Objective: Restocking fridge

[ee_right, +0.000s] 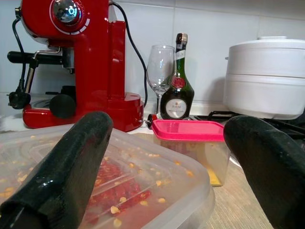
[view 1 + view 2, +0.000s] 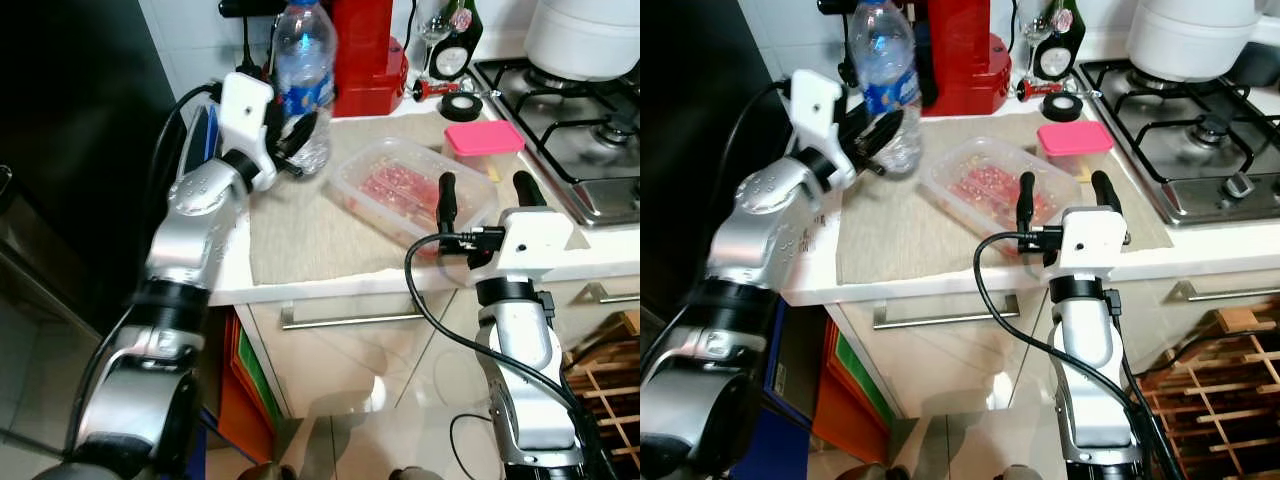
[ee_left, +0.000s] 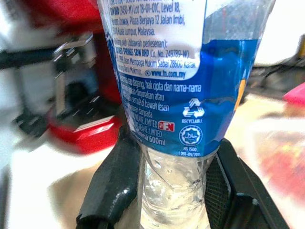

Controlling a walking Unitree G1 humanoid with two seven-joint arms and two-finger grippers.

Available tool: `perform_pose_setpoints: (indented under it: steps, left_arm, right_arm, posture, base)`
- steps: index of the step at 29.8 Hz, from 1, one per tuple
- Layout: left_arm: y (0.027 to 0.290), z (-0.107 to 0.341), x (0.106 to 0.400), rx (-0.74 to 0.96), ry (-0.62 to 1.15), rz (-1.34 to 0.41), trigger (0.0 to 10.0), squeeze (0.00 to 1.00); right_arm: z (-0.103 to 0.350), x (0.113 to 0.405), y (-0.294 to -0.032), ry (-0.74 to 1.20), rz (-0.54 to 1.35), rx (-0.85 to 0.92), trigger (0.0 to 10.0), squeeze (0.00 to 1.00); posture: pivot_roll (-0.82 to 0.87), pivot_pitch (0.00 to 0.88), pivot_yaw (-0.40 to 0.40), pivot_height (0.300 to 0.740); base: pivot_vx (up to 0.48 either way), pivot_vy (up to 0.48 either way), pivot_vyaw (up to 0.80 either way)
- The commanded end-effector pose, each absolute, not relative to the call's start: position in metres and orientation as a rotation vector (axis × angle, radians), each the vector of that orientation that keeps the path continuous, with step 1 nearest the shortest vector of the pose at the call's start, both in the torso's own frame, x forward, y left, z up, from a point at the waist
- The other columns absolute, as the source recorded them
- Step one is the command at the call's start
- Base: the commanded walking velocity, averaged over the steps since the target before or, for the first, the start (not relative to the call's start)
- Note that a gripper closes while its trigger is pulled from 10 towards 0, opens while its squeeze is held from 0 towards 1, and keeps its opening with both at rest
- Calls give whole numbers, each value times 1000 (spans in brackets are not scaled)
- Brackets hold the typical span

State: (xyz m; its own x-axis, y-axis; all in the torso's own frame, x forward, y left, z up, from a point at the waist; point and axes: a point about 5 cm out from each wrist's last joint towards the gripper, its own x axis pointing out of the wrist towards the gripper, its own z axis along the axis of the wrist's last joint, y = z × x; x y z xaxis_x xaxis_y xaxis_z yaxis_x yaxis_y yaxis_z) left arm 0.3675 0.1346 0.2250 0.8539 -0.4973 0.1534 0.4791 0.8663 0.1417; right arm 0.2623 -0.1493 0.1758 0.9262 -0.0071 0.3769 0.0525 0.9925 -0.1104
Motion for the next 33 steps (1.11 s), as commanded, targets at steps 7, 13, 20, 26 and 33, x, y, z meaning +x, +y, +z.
perform_pose_setpoints:
  steps: [7,13,20,26,33]
  left_arm:
    - [164,227,347,138,-196,-355,0,0]
    - [156,223,336,114,-195,-361,0,0]
    - [144,221,320,45,-204,-336,3843,0]
    - [152,213,314,20,-191,-204,10000,0]
    - [148,207,311,66,-178,-127,10000,0]
  right_arm:
    - [166,266,-147,-342,-8,-113,10000,0]
    - [164,268,-146,-333,5,-112,10000,0]
    - [164,271,-146,-338,13,-115,10000,0]
    - [159,271,-147,-324,8,-106,10000,0]
    - [159,276,-147,-327,26,-108,10000,0]
  posture:
    - [-63,19,78,740]
    - [-47,13,64,740]
    - [-40,10,58,740]
    - [-22,10,48,740]
    - [-18,6,34,740]
  base:
    - [0,0,0]
    - [0,0,0]
    - [0,0,0]
    - [0,0,0]
    - [0,0,0]
